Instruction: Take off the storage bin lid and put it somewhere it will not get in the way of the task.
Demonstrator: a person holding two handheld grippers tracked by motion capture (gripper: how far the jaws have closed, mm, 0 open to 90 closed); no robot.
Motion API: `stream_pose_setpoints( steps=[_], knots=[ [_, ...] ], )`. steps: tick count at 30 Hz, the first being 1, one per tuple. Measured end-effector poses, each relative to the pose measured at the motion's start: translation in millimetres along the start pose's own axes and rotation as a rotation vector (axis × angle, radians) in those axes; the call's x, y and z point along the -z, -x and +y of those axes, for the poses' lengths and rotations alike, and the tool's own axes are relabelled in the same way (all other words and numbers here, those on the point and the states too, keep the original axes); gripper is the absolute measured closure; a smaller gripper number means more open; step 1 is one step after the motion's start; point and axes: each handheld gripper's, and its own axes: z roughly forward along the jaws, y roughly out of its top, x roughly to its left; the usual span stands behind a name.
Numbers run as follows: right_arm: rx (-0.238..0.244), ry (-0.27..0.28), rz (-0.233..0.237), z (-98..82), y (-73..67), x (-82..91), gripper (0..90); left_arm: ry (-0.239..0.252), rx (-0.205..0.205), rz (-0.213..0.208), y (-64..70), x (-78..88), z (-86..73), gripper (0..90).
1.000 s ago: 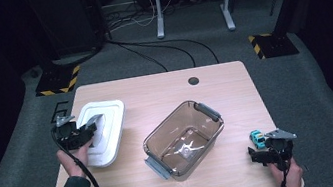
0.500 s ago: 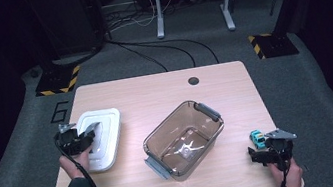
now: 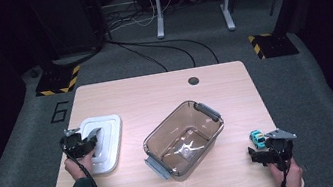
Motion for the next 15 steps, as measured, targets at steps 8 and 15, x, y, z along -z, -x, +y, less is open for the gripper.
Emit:
stream_pose_setpoints(
  steps=[8,15],
  knots=[
    [-0.001,0.001,0.0,0.0,-0.1,-0.1,0.0,-0.008,-0.019,0.009,-5.4,-2.2,0.4,66.5],
    [-0.002,0.001,-0.001,0.1,-0.1,-0.2,0.0,-0.041,-0.044,0.002,-1.9,0.8,3.7,40.6]
  ],
)
